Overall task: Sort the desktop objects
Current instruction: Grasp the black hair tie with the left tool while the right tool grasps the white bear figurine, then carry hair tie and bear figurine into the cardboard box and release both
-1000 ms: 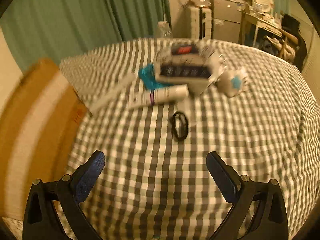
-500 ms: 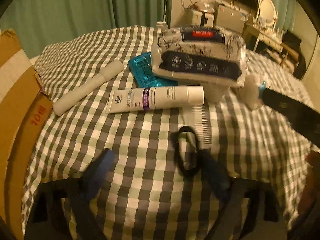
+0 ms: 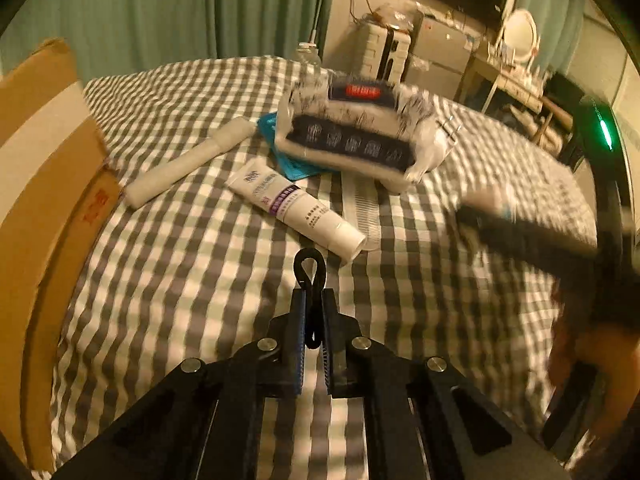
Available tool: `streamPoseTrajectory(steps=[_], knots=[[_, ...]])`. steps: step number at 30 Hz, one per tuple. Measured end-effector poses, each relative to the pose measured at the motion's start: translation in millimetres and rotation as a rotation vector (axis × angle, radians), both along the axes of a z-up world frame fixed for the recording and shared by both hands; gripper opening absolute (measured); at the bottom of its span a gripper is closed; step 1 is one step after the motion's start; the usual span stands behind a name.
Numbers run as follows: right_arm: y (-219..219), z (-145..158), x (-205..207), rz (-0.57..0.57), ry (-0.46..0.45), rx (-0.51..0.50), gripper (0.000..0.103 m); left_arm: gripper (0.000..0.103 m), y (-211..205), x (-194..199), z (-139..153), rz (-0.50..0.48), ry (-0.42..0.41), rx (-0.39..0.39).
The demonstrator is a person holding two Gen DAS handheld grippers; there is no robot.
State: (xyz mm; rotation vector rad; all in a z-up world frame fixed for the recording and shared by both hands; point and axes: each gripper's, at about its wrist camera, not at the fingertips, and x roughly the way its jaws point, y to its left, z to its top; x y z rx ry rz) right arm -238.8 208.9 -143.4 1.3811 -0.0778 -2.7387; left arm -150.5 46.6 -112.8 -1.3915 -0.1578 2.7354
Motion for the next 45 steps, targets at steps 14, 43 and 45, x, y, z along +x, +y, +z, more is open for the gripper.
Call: streamPoseTrajectory(steps=[14,43,45], knots=[[-3.4,39.0,115.0,0.024,-0.004,-0.041,0.061,0.007,-35.4,65.9,58.7,0.010,0.092,0.028],[-292.0,239.1,88.7,0.539,0.160,-0.170,0.062,0.007,-288.0,81.3,197.9,0.080,0.122,-0.074],[-318.8,217.3,68.6,0.547,0.099,-0.190,0.062,0.007,-300.6,78.7,181.7,0.086,0.098,-0.062]])
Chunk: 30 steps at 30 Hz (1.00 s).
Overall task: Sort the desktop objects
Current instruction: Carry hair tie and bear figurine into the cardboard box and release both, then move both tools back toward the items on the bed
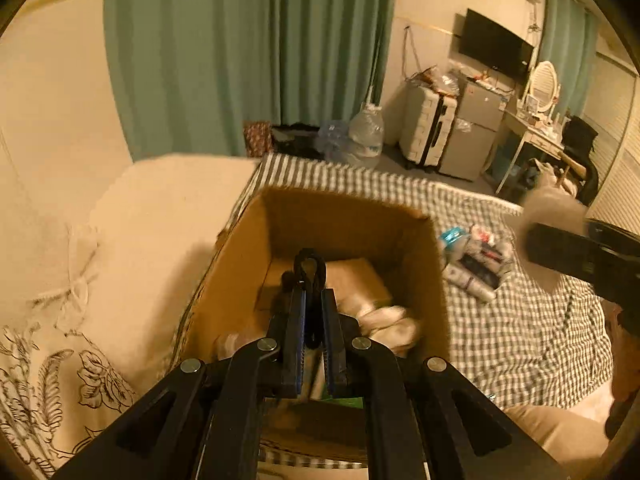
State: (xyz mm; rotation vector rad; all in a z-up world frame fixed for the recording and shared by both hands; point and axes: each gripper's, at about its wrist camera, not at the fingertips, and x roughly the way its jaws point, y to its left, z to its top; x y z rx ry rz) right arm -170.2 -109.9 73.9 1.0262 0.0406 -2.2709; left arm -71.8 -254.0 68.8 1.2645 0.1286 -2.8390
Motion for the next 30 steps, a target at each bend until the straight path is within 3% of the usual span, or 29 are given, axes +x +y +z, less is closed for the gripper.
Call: streamPoseTrajectory(steps=[3,6,9,10,11,12,14,17,21,30], knots=[[-29.6,-31.2,-28.6,0.001,-0.070,0.022,0.062,0.007,-18.8,-7.1,-26.6,0.005,-0.042,0.023],[-43.9,-51.1,-48.1,-0.004,-0.149,-0.028,0.062,0.007,-28.7,-17.7,-47.7,0.010,-0.060,0.032],[-50.5,-54.5,-56.1,-0.030,-0.116,-0.030,0.064,0.014,-29.2,-30.1,-63.1,-0.038,-0.076,0.037],[-49.9,-55.3,-57.2,-0.041,-0.110,-0.028,0.073,0.019,-26.6,-34.6,-68.5,-0.052,-0.089,0.026],[-47.4,-56.4,-59.6,-0.052,-0.109,-0.036,0.078,0.038,-25.0,-36.6,-72.0,-0.062,-0.097,0.018],[-40.4,-54.4,-59.9,-0.074,-0.109,-0.057,0.085,0.066,-23.3,-37.3,-73.7,-0.064,-0.100,0.007],[-28.1,-54.7,-62.3,-0.110,-0.112,-0.100,0.085,0.091,-19.2,-33.0,-74.3,-0.047,-0.066,-0.012],[1.9,-47.8,-58.5,-0.168,-0.109,-0.114,0.085,0.094,-16.5,-27.5,-71.8,-0.038,-0.061,-0.012],[56.7,-25.9,-37.7,-0.244,-0.012,-0.053,0.085,0.094,-12.0,-13.7,-60.7,-0.026,-0.064,-0.017],[209.5,0.0,19.1,-0.494,0.036,-0.008,0.085,0.094,24.7,20.1,-23.8,-0.006,-0.025,0.001]])
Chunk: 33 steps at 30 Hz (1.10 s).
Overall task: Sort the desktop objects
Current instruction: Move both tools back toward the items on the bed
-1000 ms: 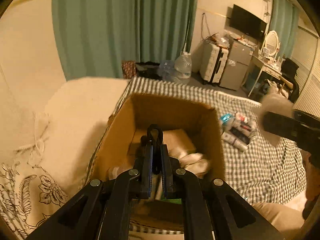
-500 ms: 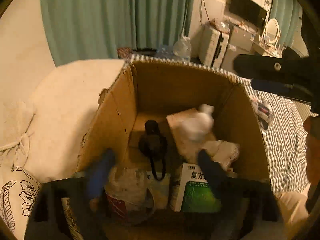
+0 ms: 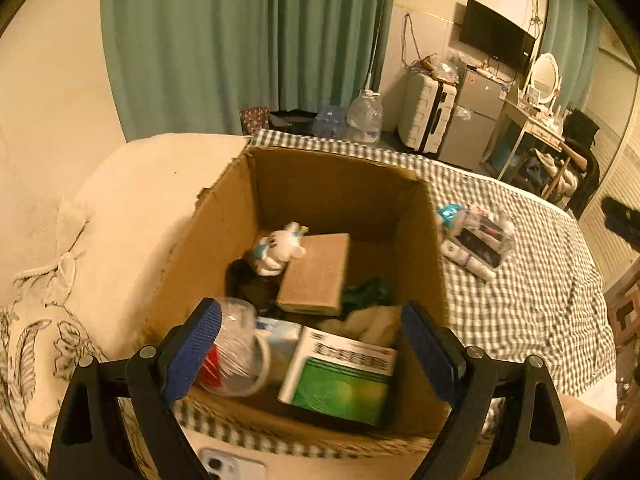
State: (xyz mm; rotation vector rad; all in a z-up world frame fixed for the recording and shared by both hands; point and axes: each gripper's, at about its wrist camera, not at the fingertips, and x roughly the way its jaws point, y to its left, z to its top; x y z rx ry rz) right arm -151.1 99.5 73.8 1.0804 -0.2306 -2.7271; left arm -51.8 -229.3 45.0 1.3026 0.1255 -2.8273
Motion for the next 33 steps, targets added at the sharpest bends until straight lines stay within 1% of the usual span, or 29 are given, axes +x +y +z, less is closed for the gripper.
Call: streamPoseTrajectory(steps=[3,6,9,11,13,17,21,23,24,26,28,31,33], knots=[[34.5,-3.1,22.3,-0.041,-0.004,0.045,0.085,0.094,23.4,7.5,4.9,0.002,-0.003,0.006],[54.1,-14.7,37.8,-0.063,-0.010,0.071,0.085,0.095,44.4,11.0,6.5,0.006,-0.009,0.012],[68.0,-30.1,46.1,-0.073,-0.030,0.035,0.085,0.095,68.5,7.6,6.1,0.007,-0.024,0.007],[69.8,-40.8,48.7,-0.073,-0.040,0.012,0.085,0.095,81.1,5.7,6.6,-0.002,-0.019,-0.016],[68.8,-50.2,47.8,-0.069,-0.047,-0.001,0.085,0.096,95.1,1.9,5.2,-0.013,-0.017,-0.033],[65.1,-71.1,35.6,-0.052,-0.063,-0.025,0.085,0.100,113.4,-13.0,-3.0,-0.013,-0.035,-0.042],[49.5,-94.9,9.1,-0.031,-0.087,-0.007,0.085,0.103,131.6,-39.6,-19.8,0.031,-0.040,0.005],[45.9,-106.6,-8.2,-0.029,-0.099,-0.002,0.085,0.103,146.2,-58.4,-36.2,0.062,-0.051,0.053],[45.5,-113.4,-19.8,-0.033,-0.107,-0.008,0.085,0.103,155.5,-68.0,-45.3,0.102,-0.046,0.040],[46.4,-122.8,-38.8,-0.044,-0.120,-0.021,0.085,0.103,170.2,-81.0,-59.6,0.185,-0.010,-0.041],[48.2,-132.9,-62.0,-0.058,-0.131,-0.038,0.085,0.103,180.8,-96.4,-69.7,0.248,0.013,-0.122],[44.4,-153.1,-96.3,-0.070,-0.143,-0.063,0.085,0.103,191.1,-108.0,-74.8,0.291,0.070,-0.182],[39.9,-171.3,-118.8,-0.078,-0.171,-0.096,0.085,0.103,193.9,-106.7,-72.6,0.283,0.107,-0.188]])
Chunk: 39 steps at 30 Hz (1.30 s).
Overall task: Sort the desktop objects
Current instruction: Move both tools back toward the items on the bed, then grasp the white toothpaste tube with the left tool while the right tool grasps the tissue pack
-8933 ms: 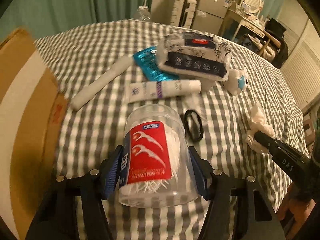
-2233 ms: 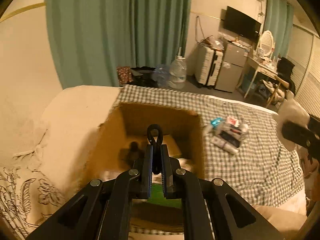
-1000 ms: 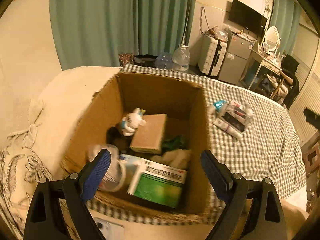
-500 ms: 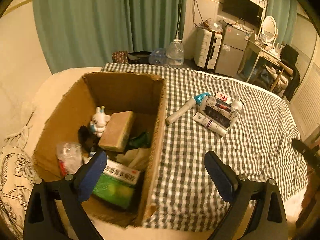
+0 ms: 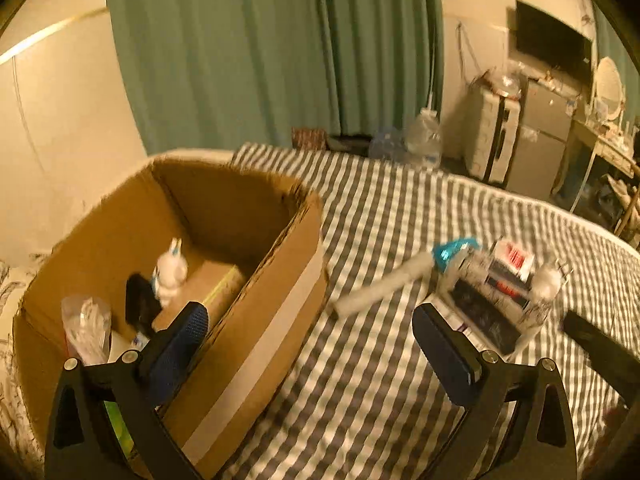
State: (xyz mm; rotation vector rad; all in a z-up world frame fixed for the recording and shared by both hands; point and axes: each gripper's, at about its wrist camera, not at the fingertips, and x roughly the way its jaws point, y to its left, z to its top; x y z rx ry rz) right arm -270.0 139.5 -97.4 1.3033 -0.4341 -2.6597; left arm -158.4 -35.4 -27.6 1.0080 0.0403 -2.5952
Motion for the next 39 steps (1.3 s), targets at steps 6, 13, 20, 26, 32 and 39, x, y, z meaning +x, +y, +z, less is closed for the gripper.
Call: streamPoseTrajectory(steps=[6,13,20,26,32,39], knots=[[-15.7,-34.8,-29.6,0.024,-0.103,-0.102,0.041,0.103,4.2,-0.9,11.1,-0.077,0.036,0.009],[11.6,-1.9,33.7,-0.035,0.023,-0.005,0.031,0.103,23.7,14.1,37.2,-0.216,0.032,0.132],[74.2,12.3,87.4,-0.216,0.061,-0.005,0.031,0.103,63.6,5.0,4.6,-0.345,-0.128,0.185],[97.5,-4.5,94.9,-0.278,0.030,-0.073,0.031,0.085,70.3,-29.1,-46.8,-0.301,-0.252,0.313],[92.8,-22.0,94.0,-0.271,-0.001,-0.006,0.031,0.070,66.6,-72.2,-83.3,-0.217,-0.292,0.404],[90.0,-21.2,92.0,-0.261,-0.006,-0.006,0.031,0.025,65.9,-74.4,-99.4,-0.303,-0.324,0.359]])
